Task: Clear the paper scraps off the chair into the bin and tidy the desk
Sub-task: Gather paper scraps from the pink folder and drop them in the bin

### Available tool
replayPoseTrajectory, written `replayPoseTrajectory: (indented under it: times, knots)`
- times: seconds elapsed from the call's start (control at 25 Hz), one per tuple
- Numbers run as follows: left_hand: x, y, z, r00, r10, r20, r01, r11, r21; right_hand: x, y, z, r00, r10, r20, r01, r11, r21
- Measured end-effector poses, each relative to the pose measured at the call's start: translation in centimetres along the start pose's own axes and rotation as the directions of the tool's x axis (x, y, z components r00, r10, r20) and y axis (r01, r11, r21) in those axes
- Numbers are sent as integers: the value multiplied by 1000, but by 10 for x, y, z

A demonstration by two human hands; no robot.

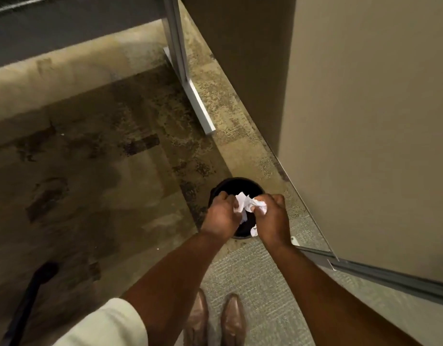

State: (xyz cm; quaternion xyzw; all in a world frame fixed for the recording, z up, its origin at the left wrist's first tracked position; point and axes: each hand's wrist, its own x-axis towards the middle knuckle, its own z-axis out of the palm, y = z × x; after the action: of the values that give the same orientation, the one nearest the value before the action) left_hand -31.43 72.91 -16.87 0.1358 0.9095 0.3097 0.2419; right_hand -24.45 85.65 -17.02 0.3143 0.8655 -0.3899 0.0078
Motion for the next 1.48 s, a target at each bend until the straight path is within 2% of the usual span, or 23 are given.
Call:
replayPoseTrajectory:
  times: [0.28,0.4,0.56,0.72,1.0,1.2,1.48]
  knots:
    - [23,-21,18,975,74,208,-80,997,22,27,24,29,996,67,59,-67,998,-1]
    - [17,-20,15,960,83,269,-110,990,88,19,23,24,995,28,96,-22,998,-63]
    - [-7,-12,-8,974,168,152,-206,936,287,3,-3,0,992,-76,104,102,959,-266]
    - [-40,3,-60,977,208,54,-210,864,458,-18,-51,-38,976,-162,142,207,893,-400]
    - [-105,43,-170,992,125,-16,-101,866,490,-61,-145,-106,932,-296,210,359,834,-419]
    - [-169,65,-243,992,53,-116,9,877,480,-93,-220,-144,878,-394,272,478,737,-478]
    - [-270,57,-334,938,-108,-330,246,878,412,-146,-329,-171,758,-564,327,650,618,-442]
